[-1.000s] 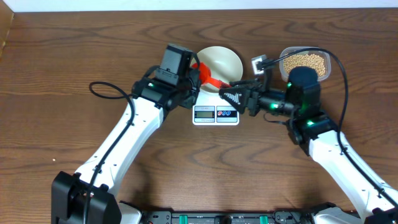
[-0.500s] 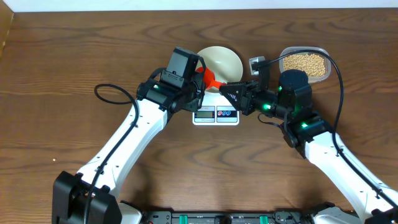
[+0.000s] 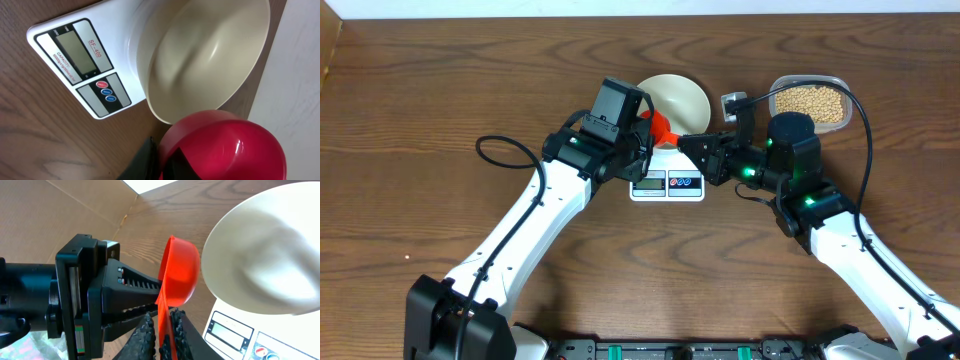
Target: Scoop item into bowl and weigh 50g on scale
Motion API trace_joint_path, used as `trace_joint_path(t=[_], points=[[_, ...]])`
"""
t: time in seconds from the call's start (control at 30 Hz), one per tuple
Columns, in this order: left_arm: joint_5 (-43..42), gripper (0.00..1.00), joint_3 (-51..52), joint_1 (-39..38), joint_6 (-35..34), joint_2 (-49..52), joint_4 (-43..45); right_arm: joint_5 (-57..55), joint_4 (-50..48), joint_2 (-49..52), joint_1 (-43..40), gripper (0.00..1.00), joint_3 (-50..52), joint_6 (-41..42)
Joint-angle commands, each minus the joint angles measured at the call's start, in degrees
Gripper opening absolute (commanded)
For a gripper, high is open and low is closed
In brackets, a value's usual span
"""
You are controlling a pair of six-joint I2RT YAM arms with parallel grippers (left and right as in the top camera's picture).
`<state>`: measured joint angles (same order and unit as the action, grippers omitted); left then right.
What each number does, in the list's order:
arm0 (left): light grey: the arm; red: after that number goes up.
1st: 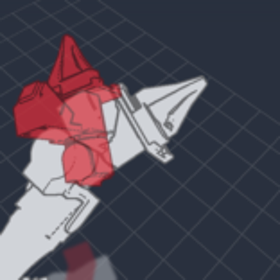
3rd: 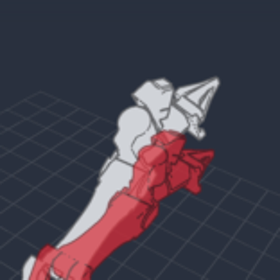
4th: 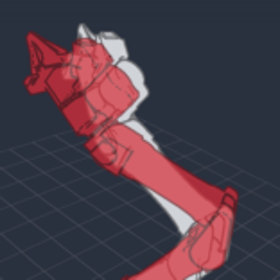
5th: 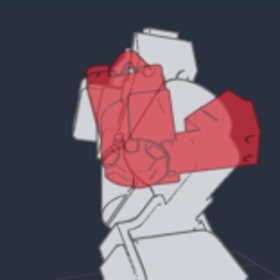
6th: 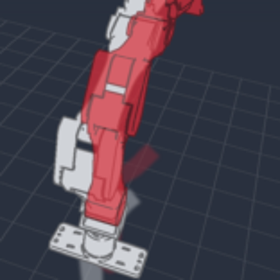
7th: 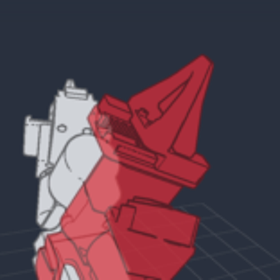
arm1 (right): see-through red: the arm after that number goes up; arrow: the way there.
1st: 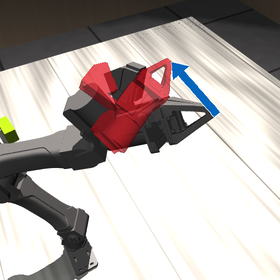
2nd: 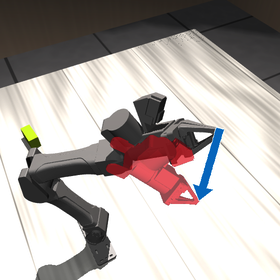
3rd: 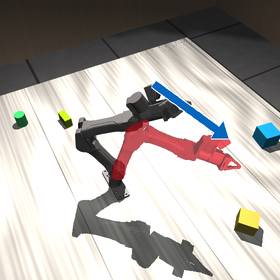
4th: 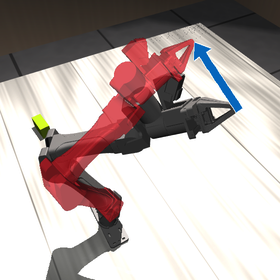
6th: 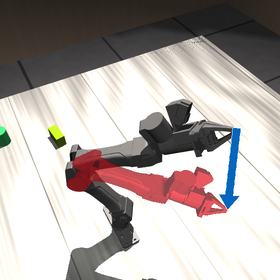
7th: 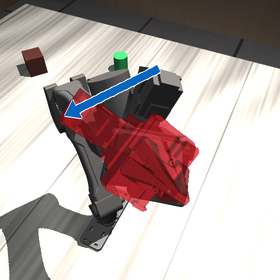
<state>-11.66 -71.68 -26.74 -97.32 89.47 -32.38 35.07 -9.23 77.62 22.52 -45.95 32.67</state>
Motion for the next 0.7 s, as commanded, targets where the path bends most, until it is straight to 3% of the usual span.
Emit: trace_joint_path(t=[0.0, 0.1, 0.2, 0.3, 0.37, 0.53, 0.67], points=[[0.15, 0.07, -0.55, -0.13, -0.09, 0.55, -0.15, 0.0, 0.02, 0.39, 0.46, 0.09, -1.18, -0.11], [0.15, 0.07, -0.55, -0.13, -0.07, 0.55, -0.15, 0.0, 0.02, 0.39, 0.46, 0.01, -1.18, -0.09], [0.15, 0.08, -0.55, -0.13, -0.07, 0.55, -0.17, -0.04, -0.04, 0.39, 0.46, 0.01, -1.18, -0.09], [0.17, 0.64, -0.55, -0.13, -0.04, 0.55, -0.9, -0.35, -0.2, 0.39, 0.37, 0.01, -1.18, -0.09], [0.39, 0.8, -0.55, -0.11, -0.04, 0.55, -1.86, -0.66, -0.2, 0.39, 0.07, 0.01, -1.18, -0.11], [1.46, 0.84, -0.55, 0.04, 3.45, 0.55, -4.74, 0.11, -0.15, 0.39, -3.1, 0.01, -1.18, 0.11], [6.21, 0.84, -0.55, 0.04, 22.23, 0.55, -4.7, 2.23, -0.13, 0.39, -7.74, 0.01, -1.18, -0.04]])
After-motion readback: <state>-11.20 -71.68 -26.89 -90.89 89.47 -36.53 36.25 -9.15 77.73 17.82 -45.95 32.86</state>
